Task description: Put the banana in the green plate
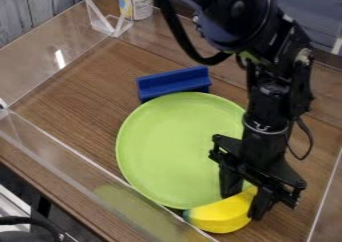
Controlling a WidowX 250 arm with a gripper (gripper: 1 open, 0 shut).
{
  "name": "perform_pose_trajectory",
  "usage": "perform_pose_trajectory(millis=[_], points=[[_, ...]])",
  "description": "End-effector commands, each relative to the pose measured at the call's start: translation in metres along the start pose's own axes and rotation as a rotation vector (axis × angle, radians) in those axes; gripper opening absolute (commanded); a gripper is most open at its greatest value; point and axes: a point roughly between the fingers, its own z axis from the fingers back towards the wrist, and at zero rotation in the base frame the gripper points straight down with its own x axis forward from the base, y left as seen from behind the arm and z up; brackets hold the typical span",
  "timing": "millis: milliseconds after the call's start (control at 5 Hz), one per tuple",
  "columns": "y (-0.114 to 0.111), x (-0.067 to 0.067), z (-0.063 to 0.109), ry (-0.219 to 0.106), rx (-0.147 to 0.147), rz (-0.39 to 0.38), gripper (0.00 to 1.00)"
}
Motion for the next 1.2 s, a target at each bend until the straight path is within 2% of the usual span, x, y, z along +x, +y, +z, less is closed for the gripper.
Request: perform_pose_trajectory(millis=[0,400,600,800,1000], points=[[-0.001,0.005,0.018,-0.057,-0.022,0.004,0.00],[0.001,0.004,0.026,-0.059,-0.037,0.002,0.00],[0.003,0.004,0.035,-0.067,-0.047,0.001,0.00],[0.010,0.005,0.054,-0.092,-0.060,0.004,0.00],[0.034,0.009,0.084,-0.138,-0.059,0.021,0.00]])
